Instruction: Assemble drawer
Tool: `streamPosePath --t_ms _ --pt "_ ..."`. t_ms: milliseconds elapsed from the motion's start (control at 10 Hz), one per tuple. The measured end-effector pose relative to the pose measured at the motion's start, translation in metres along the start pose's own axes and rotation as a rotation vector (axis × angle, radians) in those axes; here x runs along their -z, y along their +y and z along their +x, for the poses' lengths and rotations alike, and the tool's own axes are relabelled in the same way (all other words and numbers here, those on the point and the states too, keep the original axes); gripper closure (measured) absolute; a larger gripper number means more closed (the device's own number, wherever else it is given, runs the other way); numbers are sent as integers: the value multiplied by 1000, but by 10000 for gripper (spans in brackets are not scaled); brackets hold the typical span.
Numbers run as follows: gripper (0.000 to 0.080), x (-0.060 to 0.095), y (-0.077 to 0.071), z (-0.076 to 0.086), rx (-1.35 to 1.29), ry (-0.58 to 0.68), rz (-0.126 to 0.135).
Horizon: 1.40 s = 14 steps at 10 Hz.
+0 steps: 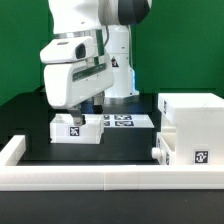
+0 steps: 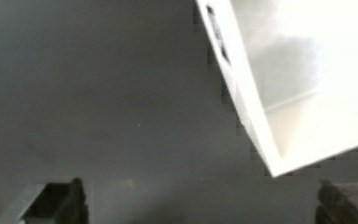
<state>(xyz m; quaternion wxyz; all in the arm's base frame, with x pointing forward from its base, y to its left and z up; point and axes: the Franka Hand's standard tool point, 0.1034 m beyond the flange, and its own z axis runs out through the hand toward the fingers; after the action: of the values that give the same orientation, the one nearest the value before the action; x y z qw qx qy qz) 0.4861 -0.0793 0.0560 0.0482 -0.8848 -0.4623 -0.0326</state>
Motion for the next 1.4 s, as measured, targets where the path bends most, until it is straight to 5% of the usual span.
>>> streamPosePath --t_ms 500,1400 --pt "151 0 -21 -14 -470 34 -72" --pt "151 -6 -40 -14 -1095 56 -52"
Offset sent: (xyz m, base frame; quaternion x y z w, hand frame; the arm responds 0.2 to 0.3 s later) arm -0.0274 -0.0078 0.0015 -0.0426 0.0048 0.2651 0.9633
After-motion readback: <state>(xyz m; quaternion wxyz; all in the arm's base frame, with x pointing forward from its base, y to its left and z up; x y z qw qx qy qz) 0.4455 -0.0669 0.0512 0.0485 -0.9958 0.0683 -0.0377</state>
